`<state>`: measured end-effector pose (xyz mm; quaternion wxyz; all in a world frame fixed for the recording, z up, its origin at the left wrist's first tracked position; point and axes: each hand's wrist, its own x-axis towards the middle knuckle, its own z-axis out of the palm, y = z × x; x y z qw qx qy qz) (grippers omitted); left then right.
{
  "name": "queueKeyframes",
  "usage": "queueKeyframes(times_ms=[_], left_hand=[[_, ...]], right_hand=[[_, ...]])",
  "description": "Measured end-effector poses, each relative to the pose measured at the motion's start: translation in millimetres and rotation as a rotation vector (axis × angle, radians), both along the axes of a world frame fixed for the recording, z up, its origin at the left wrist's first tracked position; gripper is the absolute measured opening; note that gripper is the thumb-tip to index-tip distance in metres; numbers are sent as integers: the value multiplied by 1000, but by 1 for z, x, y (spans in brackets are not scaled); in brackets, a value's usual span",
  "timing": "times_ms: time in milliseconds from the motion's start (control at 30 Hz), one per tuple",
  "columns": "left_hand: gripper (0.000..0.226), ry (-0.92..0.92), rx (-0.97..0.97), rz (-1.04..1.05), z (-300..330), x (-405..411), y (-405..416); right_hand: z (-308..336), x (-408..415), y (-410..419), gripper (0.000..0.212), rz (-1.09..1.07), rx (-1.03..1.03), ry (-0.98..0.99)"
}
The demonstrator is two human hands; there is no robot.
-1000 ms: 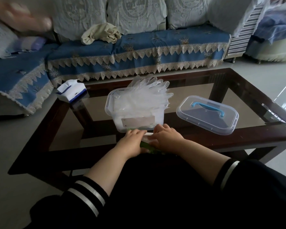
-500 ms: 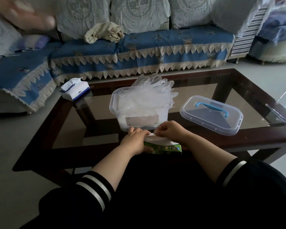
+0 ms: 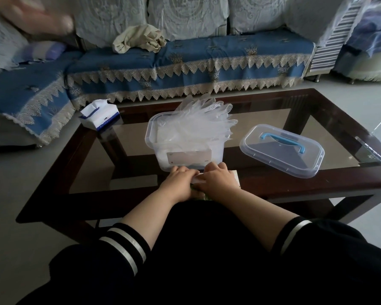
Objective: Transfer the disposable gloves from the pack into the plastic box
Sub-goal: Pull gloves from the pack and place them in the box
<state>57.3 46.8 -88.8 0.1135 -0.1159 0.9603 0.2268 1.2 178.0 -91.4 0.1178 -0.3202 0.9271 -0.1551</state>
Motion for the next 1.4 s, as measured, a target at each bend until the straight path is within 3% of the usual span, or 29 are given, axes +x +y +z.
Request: queueKeyframes(times_ms=[434,867,967,1034,1200,1301,1401], left_hand=[[64,18,61,30,1,1,-1],[53,-19,161,-2,7,0,-3],[63,-15,145,-23,7,1,-4],[70,-36,118,-37,5,2,-4],[54,-48,137,-90,5,-1,0],[51,-34,120,-108,3,-1,-1],[46,-12,143,-104,-1,-2,-5]], right_hand=[[-7,-8,-8,25,-192,-213,-142],[15,-16,20,26,-223,-458,-250],[15,-16,19,27,-147,-443,-274],[13,-14,16,14,-125,-450,-248],[23,-14,15,15,-197,-612,-295],[20,-14,19,12,-135,-537,-212],[13,-8,19,19,-26,-332,-111]])
